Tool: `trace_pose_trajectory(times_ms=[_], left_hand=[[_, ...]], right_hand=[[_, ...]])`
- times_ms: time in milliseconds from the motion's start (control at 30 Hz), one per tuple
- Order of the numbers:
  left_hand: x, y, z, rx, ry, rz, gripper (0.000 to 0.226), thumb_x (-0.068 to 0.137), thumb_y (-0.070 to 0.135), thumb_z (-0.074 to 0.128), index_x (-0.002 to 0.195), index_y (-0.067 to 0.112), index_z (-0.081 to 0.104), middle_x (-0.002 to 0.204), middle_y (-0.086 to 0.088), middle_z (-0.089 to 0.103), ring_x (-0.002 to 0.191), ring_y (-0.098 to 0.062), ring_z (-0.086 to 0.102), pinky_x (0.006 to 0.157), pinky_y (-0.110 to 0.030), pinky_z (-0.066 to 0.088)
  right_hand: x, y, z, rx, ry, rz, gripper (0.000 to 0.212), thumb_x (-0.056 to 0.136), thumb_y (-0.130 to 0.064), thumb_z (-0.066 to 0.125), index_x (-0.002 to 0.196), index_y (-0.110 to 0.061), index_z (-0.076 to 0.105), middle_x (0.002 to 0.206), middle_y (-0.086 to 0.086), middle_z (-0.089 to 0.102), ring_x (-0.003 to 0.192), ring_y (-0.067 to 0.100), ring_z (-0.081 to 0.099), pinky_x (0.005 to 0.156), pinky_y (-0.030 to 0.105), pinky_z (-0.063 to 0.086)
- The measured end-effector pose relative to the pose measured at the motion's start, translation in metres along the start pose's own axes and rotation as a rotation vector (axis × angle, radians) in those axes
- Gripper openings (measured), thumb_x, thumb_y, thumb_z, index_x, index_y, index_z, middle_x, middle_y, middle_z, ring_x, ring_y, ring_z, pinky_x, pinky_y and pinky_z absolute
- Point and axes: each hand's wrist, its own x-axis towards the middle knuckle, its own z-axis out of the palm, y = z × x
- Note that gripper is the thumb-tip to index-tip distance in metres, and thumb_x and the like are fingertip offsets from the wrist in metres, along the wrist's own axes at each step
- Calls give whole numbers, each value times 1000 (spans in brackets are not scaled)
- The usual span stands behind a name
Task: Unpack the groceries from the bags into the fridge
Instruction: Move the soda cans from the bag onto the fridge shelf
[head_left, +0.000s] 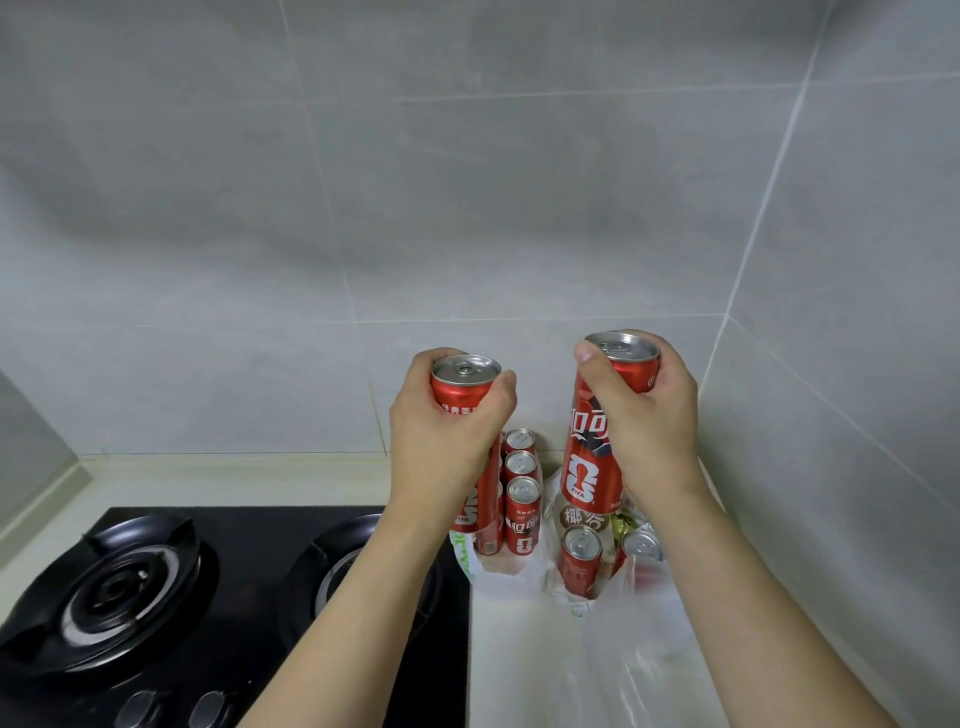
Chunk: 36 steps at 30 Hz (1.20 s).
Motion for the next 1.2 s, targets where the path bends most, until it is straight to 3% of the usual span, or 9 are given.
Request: trace_pose_trajectory(times_ms=[367,700,900,1200], left_hand=[[-1,20,-10,31,84,30,30,78,32,77,101,27,59,84,10,69,74,-3,67,60,-11,50],[-9,35,-38,127,254,45,30,77,31,77,101,24,60,82,12,69,73,-4,68,61,-13,51],[-32,44,-83,198,374,42,30,78,29,77,102,25,60,81,11,69,71,-1,67,60,-11,50],[-93,59,-198,351,586,38,36,77,38,77,106,28,58,88,13,67,78,0,66,61,-10,51]], right_hand=[[4,-11,13,37,-118,-20,20,80,-43,72,93,-38,57,93,-15,65,85,3,65,70,19,49],[1,-17,45,125,-303,-50,20,80,-44,72,92,-36,59,87,-17,67,80,-3,65,69,17,49],[-29,-29,80,199,-417,-71,16,81,-41,73,88,-34,60,81,-25,67,79,-3,65,70,19,49],[-124,-68,154,306,-654,-92,15,81,-38,74,89,-32,62,83,-18,69,79,3,67,72,24,51]])
